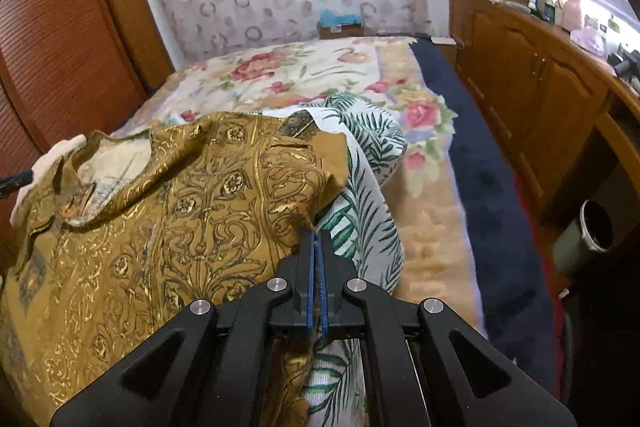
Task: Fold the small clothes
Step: 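Grasp the shirt side edge with the right gripper and lift it, then close the left gripper on the shirt edge while the right gripper holds its edge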
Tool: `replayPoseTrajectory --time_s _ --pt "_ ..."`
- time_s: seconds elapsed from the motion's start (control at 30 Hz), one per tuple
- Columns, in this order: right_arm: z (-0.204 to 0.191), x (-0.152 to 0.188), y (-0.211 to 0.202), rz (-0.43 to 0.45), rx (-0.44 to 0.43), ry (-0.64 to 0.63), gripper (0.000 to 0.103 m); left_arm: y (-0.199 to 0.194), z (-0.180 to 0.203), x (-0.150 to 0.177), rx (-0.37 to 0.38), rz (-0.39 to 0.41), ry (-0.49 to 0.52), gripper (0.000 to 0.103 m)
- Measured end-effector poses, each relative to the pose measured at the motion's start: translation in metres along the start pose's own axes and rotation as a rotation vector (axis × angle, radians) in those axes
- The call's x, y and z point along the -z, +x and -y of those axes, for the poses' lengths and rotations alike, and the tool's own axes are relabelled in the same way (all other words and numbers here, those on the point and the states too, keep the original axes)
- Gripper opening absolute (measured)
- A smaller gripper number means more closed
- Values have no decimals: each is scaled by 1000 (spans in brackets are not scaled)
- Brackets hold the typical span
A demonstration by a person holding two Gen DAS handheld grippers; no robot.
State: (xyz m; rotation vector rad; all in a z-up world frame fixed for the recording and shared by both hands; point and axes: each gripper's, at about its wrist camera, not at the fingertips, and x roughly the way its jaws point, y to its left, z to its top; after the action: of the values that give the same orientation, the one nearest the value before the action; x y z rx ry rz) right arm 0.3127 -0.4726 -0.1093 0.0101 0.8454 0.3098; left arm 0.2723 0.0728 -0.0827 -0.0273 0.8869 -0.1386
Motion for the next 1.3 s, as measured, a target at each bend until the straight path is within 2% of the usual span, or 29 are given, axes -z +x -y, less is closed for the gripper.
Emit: replayPoseTrajectory --time_s 0.2,0.37,0.43,0.47,0.53,0.6,0.7,0.77,0.8,0.83,1.3 --pt "3 -9 4 -14 -34 -11 9 28 -1 -12 -16 -72 11 49" --pt "3 -13 9 -18 -42 -13 16 40 -3 -15 29 -101 3 49" --pt "2 -14 9 -18 -40 -17 18 40 -2 -15 29 -106 16 36" --pt "1 -14 9 -19 -41 -18 18 40 -2 -14 24 -106 26 33" --pt "2 -14 10 -20 -43 -22 21 36 -2 -14 38 -101 42 7" --pt "1 -15 11 -20 -43 -28 22 29 -5 -17 27 -73 44 2" --pt "-1 -17 12 -24 -43 -38 26 9 -18 -22 -12 17 2 1" --pt "-2 -19 12 -24 -38 -41 31 2 -28 -24 -31 43 -17 1" --pt "-2 -20 12 -26 -14 -43 42 0 -32 -24 -34 44 -18 1" --pt "-2 -21 13 -26 -1 -42 48 0 -35 -23 -30 43 -23 1" --pt "14 -32 30 -56 -49 30 52 5 -30 -18 -10 42 -14 1"
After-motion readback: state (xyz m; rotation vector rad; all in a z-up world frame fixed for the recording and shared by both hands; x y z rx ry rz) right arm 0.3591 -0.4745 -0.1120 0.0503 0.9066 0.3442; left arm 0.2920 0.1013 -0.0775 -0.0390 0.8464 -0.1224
